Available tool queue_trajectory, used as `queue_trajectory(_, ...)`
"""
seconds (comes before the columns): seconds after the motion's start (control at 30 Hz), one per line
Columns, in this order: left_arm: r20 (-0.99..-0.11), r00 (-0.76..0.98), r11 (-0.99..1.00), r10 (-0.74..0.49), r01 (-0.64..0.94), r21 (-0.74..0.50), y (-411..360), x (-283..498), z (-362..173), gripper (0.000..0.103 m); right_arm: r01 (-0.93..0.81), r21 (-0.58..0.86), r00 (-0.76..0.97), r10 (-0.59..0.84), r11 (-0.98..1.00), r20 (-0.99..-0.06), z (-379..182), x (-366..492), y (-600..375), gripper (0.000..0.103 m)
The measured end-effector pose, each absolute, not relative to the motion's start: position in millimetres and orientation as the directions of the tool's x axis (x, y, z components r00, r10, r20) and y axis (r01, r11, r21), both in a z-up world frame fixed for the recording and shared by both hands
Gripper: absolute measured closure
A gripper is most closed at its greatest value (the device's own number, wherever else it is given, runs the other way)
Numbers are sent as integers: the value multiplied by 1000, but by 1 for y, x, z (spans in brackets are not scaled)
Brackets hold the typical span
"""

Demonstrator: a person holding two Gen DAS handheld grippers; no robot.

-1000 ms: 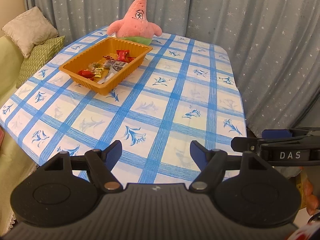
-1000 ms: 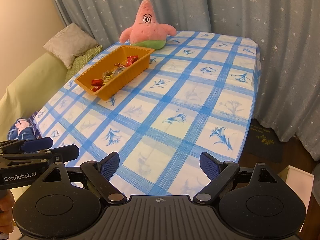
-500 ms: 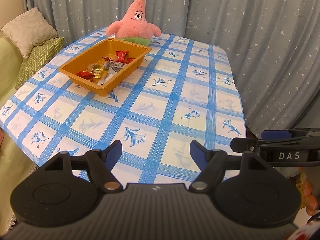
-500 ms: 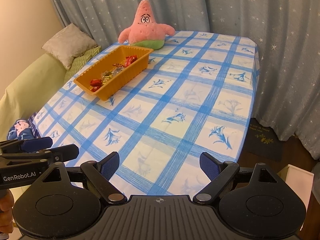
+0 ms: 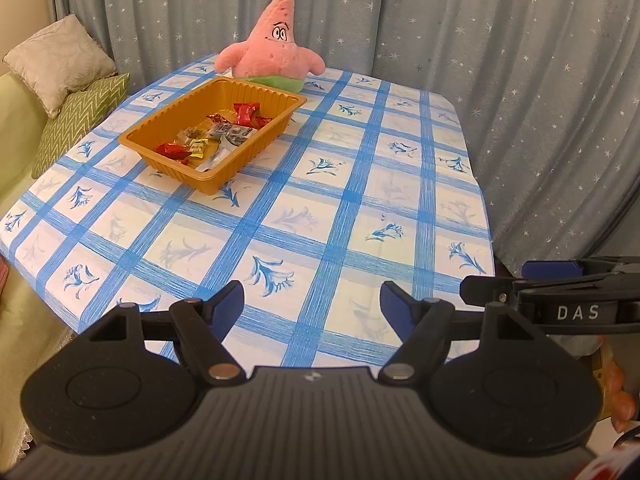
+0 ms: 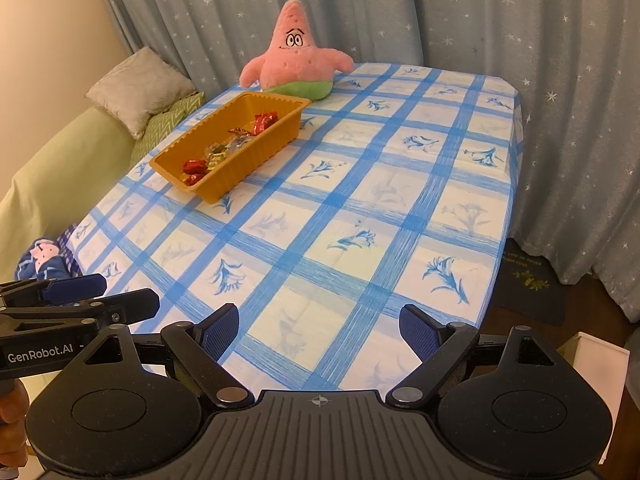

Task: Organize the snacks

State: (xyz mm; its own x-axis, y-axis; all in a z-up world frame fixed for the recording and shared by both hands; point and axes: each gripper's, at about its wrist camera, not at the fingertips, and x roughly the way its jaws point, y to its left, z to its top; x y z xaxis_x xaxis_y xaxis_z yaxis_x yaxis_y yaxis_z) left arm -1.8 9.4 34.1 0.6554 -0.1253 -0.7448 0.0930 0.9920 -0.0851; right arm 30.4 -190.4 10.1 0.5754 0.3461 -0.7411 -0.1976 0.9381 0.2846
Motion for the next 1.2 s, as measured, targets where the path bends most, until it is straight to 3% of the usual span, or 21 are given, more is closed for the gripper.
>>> queue_trajectory(1.2,-749,651,992,-126,93,-86,12,8,33,30,-198,287,574,348,937,-741,6,42,-191,16)
